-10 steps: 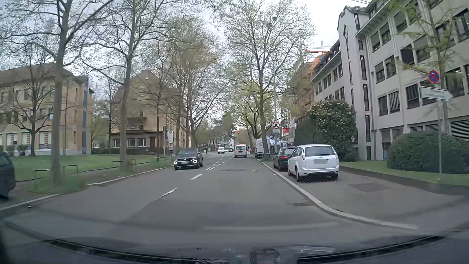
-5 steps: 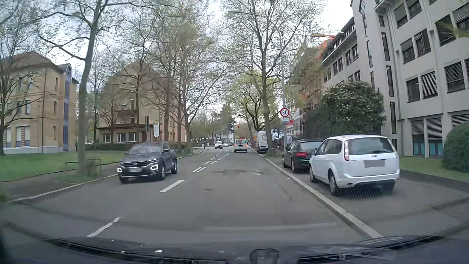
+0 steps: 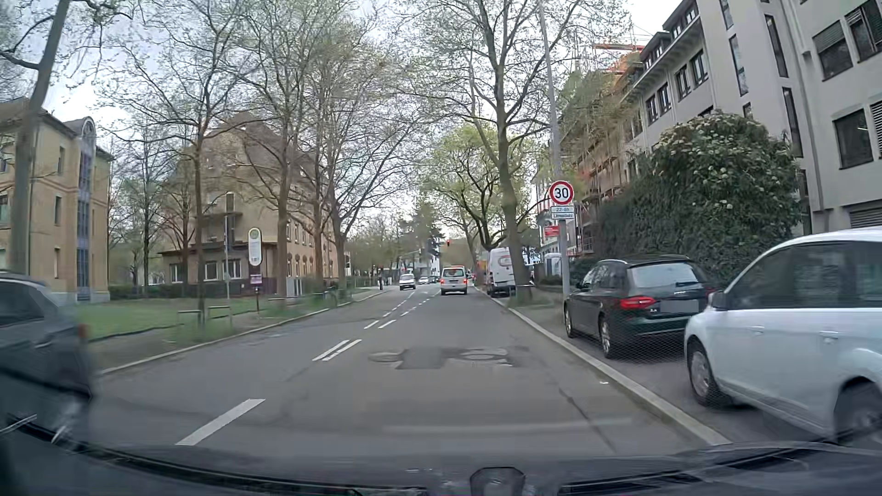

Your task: Follow the waypoints while adhering to traffic rules and regulations

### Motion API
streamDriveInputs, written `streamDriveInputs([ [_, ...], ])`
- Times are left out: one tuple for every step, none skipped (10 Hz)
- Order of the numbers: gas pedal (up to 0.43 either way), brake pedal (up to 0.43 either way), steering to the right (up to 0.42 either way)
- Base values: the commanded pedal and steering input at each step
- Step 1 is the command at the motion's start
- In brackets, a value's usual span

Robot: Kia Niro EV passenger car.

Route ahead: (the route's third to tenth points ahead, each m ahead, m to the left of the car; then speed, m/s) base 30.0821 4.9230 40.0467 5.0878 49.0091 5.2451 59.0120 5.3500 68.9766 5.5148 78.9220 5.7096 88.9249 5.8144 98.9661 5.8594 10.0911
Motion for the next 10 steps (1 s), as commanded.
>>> streamDriveInputs([
  [0.0, 0.0, 0.0],
  [0.0, 0.0, 0.0],
  [0.0, 0.0, -0.001],
  [0.0, 0.0, -0.001],
  [0.0, 0.0, -0.001],
  [0.0, 0.0, 0.0],
  [0.0, 0.0, -0.001],
  [0.0, 0.0, 0.0],
  [0.0, 0.0, 0.0],
  [0.0, 0.0, 0.0],
])
